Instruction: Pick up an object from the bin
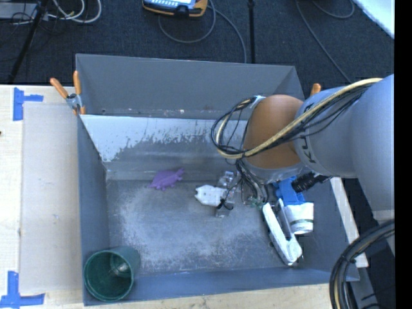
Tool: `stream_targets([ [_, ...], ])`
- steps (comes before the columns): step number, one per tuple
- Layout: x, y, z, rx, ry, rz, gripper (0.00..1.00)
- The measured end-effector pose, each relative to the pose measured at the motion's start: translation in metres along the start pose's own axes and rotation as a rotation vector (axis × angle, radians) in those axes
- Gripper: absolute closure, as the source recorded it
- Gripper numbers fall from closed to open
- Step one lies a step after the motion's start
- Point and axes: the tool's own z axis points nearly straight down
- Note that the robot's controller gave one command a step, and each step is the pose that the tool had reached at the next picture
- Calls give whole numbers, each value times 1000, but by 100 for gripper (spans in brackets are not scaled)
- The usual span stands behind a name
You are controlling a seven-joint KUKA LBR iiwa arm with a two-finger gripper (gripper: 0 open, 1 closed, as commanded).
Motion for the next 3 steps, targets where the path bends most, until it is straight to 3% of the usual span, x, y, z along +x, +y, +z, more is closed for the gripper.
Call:
stream_targets([
  [3, 1, 0, -30, 0, 3, 1, 100],
])
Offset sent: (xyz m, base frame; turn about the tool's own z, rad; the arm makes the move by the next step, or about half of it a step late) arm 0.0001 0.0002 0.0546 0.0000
